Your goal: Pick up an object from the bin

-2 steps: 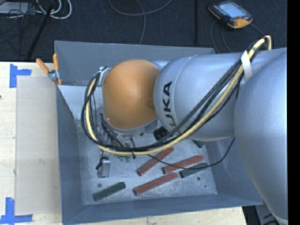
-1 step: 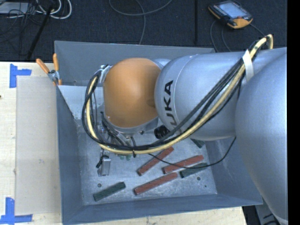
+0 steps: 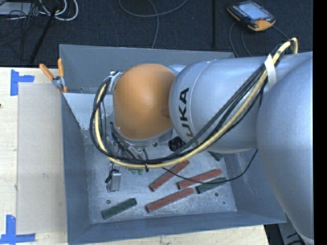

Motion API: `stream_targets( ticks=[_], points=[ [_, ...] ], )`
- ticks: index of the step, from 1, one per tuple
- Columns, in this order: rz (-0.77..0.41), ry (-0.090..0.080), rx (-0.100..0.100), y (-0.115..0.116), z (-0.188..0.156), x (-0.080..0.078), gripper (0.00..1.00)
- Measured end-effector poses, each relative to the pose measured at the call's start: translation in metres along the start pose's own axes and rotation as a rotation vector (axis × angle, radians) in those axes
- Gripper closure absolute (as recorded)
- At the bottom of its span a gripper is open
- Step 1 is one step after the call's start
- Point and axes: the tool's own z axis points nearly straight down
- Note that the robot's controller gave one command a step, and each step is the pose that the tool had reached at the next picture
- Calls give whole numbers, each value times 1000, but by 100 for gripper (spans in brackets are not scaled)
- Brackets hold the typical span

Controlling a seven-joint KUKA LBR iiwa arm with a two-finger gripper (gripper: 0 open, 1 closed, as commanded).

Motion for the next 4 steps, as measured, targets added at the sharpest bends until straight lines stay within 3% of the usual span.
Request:
stream_targets(
  ticks=[1, 2, 3, 4],
  points=[
    [-6, 14, 6, -25, -5, -2, 0],
    [24, -8, -3, -41, 16, 4, 0],
    [-131, 3, 1, -59, 54, 22, 0],
    [-5, 3, 2, -57, 71, 34, 0]
  ],
)
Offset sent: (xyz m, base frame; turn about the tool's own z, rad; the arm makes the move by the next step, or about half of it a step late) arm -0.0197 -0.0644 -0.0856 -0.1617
